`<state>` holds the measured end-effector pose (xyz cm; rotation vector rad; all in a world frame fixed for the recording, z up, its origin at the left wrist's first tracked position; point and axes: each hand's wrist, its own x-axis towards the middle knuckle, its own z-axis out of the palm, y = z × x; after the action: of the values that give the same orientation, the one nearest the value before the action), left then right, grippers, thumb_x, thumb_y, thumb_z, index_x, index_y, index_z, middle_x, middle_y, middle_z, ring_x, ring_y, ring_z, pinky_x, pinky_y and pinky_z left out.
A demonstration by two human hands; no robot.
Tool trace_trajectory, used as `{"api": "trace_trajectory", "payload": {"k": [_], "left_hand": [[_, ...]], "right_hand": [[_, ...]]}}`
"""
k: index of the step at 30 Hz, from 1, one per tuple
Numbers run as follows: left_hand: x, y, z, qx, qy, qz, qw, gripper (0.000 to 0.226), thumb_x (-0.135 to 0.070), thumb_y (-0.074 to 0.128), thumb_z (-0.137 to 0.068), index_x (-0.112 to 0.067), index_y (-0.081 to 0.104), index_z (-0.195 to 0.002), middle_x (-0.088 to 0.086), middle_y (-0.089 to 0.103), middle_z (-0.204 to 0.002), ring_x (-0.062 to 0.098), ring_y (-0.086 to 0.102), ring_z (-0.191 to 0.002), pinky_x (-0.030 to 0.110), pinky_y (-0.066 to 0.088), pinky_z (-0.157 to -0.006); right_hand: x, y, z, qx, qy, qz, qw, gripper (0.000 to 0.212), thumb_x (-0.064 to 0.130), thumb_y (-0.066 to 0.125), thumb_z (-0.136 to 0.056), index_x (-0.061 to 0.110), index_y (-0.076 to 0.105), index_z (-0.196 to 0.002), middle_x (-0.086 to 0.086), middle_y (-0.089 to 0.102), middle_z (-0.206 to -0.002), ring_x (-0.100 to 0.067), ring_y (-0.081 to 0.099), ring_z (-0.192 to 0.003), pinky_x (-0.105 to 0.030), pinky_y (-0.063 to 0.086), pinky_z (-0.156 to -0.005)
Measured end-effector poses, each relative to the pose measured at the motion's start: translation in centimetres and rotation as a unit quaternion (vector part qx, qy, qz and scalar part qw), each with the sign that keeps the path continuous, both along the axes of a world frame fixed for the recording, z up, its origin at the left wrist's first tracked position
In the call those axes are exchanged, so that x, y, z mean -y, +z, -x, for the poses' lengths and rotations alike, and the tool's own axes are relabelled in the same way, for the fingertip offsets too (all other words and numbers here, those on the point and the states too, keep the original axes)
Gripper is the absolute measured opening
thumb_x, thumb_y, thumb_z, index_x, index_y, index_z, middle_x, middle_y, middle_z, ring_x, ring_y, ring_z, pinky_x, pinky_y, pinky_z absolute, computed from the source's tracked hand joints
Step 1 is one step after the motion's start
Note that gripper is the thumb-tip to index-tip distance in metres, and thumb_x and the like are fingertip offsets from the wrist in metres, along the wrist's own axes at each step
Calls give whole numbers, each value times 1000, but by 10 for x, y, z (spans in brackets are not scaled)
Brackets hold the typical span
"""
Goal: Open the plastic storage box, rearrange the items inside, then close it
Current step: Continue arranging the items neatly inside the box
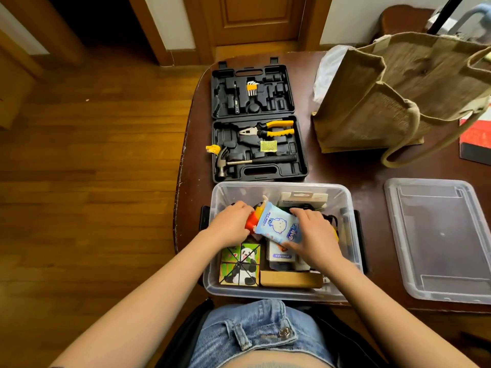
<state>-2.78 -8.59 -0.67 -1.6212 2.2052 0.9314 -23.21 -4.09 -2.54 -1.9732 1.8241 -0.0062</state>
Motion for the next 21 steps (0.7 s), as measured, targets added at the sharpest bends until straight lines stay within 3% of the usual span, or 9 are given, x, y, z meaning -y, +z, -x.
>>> {"api": "trace_trajectory", "payload": {"k": [5, 8, 14, 17, 21], "left_hand": [[6, -14, 6, 41, 0, -18, 999, 57, -23, 65, -85, -18, 40, -136, 7, 42, -134, 29, 44, -123, 44, 44, -96], [6, -22, 10, 66, 14, -15, 998, 54, -35, 66, -83, -19, 44, -130, 11, 47, -124, 31, 47, -118, 43, 43, -91], [8, -17, 18, 43, 48, 18, 998, 59, -44, 71, -74, -26, 46, -124, 7, 47, -115, 29, 48, -111, 39, 46, -80], [4, 0, 21, 15, 55, 46, 997, 53, -42, 68, -73, -28, 46, -120, 3, 43, -109, 25, 49, -105, 33, 43, -72], [-7, 24, 29, -18, 64, 43, 997, 58, -50, 68, -74, -32, 46, -124, -5, 41, -101, 18, 50, -98, 33, 45, -76]], "right_hand": [[2, -1, 5, -18, 8, 36, 999, 34, 42, 70, -74, 21, 58, -98, 3, 54, -91, -19, 49, -89, -30, 31, -69], [0, 4, 15, 70, -27, 21, 997, 19, 36, 68, -79, 25, 58, -91, 9, 50, -84, -13, 50, -80, -23, 33, -58], [-1, 22, 49, 182, -100, -3, 978, 15, 35, 61, -88, 25, 51, -84, 12, 59, -76, 0, 54, -65, -16, 35, -47], [-6, 33, 66, 235, -131, 23, 963, 9, 32, 57, -91, 25, 54, -88, 12, 63, -75, -1, 58, -66, -21, 44, -52], [-12, 35, 75, 329, -200, 26, 923, 7, 22, 55, -93, 25, 56, -87, 8, 63, -75, 2, 55, -62, -22, 41, -54]]}}
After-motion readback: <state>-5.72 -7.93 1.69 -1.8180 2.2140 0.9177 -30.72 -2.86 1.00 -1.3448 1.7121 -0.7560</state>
